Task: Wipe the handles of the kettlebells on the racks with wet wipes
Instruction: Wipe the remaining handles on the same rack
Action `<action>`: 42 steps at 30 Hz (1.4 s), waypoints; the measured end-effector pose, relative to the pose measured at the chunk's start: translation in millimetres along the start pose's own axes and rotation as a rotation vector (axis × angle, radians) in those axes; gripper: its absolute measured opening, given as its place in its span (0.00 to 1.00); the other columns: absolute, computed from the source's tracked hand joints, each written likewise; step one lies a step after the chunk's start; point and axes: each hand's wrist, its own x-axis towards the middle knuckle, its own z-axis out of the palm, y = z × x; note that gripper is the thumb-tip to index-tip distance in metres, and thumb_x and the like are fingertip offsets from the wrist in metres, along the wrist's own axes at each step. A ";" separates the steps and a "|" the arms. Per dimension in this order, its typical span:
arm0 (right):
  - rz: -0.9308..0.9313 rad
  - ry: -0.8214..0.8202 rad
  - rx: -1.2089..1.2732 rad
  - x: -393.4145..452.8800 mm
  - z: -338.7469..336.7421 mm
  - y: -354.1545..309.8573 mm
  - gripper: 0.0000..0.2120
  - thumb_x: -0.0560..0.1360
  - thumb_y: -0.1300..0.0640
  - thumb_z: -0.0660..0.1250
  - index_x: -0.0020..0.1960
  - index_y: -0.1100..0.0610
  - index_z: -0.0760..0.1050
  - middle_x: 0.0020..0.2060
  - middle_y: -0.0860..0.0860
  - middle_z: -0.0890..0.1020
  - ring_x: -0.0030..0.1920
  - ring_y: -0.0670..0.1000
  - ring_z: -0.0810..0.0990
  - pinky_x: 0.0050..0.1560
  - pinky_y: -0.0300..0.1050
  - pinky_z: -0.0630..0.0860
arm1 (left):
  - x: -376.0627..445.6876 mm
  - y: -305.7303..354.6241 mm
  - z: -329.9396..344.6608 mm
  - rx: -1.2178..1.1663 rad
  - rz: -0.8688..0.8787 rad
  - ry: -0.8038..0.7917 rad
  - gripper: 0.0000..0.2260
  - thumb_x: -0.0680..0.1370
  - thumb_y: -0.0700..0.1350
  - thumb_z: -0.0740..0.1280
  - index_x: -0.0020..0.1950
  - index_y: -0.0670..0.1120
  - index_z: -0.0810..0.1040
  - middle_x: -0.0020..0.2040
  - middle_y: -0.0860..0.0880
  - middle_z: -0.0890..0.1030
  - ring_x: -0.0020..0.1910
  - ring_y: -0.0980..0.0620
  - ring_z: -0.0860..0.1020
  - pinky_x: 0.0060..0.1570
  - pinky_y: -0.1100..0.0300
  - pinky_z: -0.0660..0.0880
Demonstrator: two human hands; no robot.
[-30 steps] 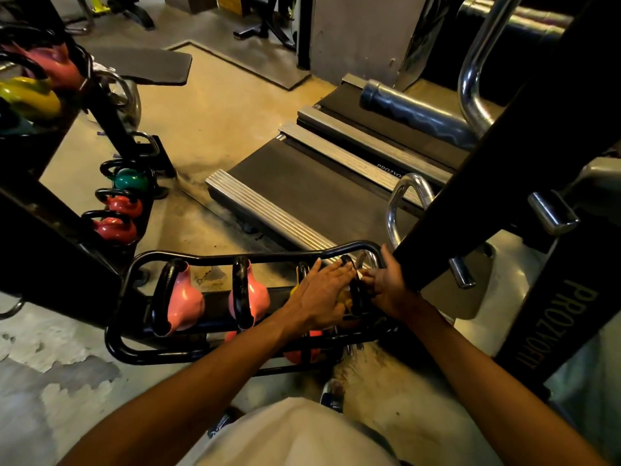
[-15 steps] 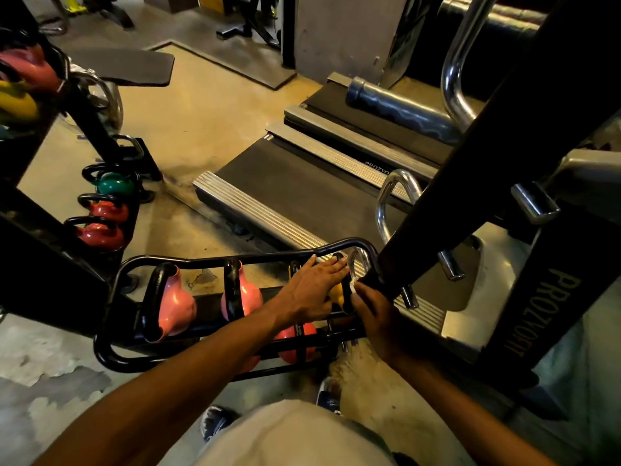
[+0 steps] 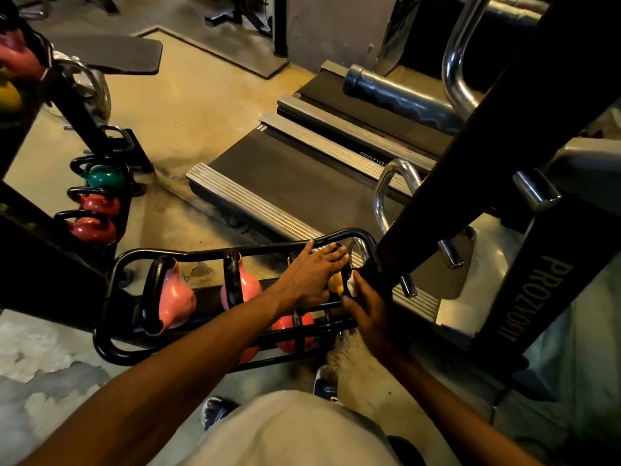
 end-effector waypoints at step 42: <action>0.096 -0.168 -0.069 83.5 -6.8 -48.7 0.20 0.88 0.47 0.54 0.69 0.56 0.78 0.66 0.51 0.82 0.71 0.45 0.77 0.72 0.41 0.71 | -15.1 -3.0 -7.2 -0.215 -0.059 0.063 0.30 0.78 0.42 0.63 0.81 0.49 0.67 0.82 0.49 0.65 0.83 0.49 0.58 0.81 0.35 0.46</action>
